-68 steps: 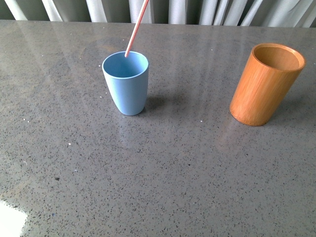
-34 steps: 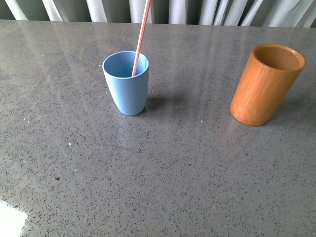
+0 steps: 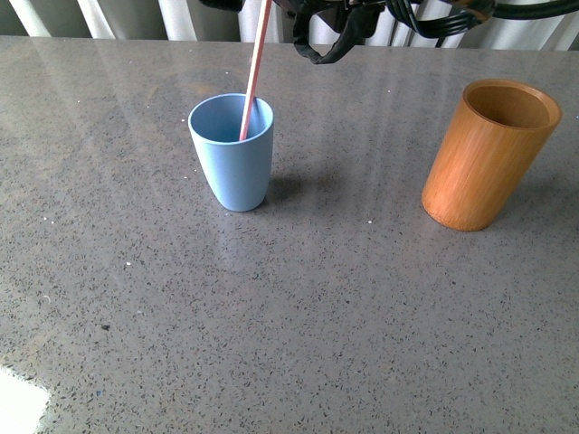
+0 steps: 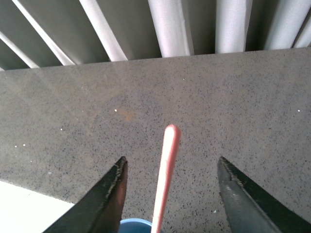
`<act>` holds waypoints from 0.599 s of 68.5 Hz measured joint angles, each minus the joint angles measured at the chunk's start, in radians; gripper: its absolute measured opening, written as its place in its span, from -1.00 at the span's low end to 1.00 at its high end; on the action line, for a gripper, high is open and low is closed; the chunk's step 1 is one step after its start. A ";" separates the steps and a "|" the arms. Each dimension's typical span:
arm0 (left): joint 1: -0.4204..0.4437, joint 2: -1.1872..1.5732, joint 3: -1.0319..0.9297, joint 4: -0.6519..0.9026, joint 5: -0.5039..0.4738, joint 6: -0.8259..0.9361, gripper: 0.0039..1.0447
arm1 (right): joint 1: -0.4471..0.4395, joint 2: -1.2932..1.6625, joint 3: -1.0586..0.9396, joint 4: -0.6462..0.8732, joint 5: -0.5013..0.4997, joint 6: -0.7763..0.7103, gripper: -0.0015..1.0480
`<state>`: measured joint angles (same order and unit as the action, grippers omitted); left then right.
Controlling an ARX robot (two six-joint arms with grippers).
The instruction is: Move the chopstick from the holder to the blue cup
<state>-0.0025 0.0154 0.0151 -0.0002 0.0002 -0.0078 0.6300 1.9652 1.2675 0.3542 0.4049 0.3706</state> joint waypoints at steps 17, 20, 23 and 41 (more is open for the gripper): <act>0.000 0.000 0.000 0.000 0.000 0.000 0.83 | -0.087 -0.205 -0.127 0.025 0.021 0.032 0.82; 0.000 0.000 0.000 0.000 0.000 0.000 0.83 | -0.111 -0.256 -0.165 0.033 0.025 0.024 0.83; 0.000 0.000 0.000 0.000 0.000 0.000 0.83 | -0.130 -0.298 -0.199 0.038 0.031 0.011 0.83; 0.000 0.000 0.000 0.000 0.000 0.000 0.83 | -0.252 -0.666 -0.556 0.241 -0.051 -0.245 0.48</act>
<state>-0.0025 0.0154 0.0151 -0.0002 -0.0002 -0.0078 0.3782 1.2987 0.7116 0.5953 0.3534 0.1257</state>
